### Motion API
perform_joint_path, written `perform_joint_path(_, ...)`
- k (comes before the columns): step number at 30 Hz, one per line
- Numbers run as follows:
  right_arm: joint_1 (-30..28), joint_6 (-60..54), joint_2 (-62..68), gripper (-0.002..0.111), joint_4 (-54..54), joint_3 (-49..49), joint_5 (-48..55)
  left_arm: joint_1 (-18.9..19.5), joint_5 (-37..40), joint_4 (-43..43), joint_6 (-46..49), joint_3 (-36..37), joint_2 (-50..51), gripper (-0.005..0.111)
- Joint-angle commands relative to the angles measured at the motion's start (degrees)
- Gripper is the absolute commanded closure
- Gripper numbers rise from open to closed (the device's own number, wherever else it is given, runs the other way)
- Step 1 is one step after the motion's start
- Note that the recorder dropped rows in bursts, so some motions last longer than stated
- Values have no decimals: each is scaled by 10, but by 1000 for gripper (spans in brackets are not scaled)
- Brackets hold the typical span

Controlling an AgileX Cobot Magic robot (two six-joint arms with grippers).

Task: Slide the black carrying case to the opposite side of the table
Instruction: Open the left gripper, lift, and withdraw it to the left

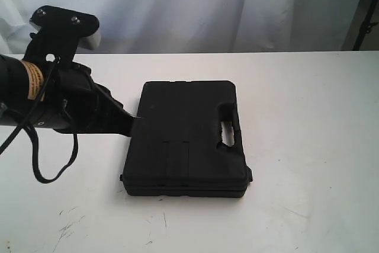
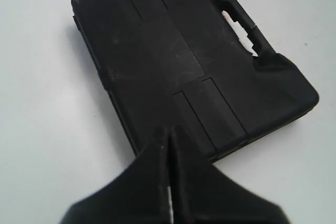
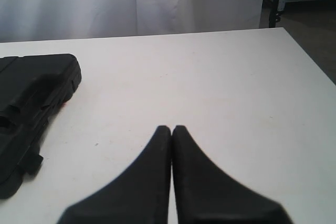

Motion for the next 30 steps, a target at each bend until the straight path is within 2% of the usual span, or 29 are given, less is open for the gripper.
perform_joint_path(1,-3,-3,-3,108,2,2,-1,1,0,40,1,2,-5,107)
perform_joint_path(11,-3,-3,-3,108,2,2,-1,1,39,65,1,14,-5,107)
perform_joint_path(20,-3,-3,-3,108,2,2,-1,9,18,72,-45,97,-59,107)
perform_joint_path(24,-3,-3,-3,108,2,2,-1,54,-54,58,-46,153,-113,107)
perform_joint_path(30,-3,-3,-3,108,2,2,-1,171,-153,18,-45,253,-228,107)
